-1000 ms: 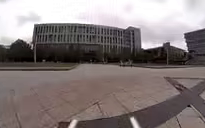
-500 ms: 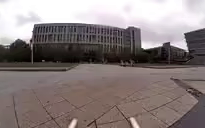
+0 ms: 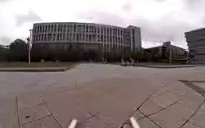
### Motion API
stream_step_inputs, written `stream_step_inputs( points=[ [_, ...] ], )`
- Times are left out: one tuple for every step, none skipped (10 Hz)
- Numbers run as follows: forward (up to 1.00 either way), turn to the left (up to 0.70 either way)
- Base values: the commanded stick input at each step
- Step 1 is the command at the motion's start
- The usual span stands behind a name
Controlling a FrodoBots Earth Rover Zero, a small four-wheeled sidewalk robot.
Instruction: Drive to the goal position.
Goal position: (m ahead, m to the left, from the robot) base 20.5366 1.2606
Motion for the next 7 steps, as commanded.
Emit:
stream_step_inputs(
  points=[
    [1.00,0.00],
    [1.00,0.00],
    [1.00,0.00],
    [1.00,0.00],
    [1.00,0.00],
    [1.00,0.00],
    [1.00,0.00]
  ],
)
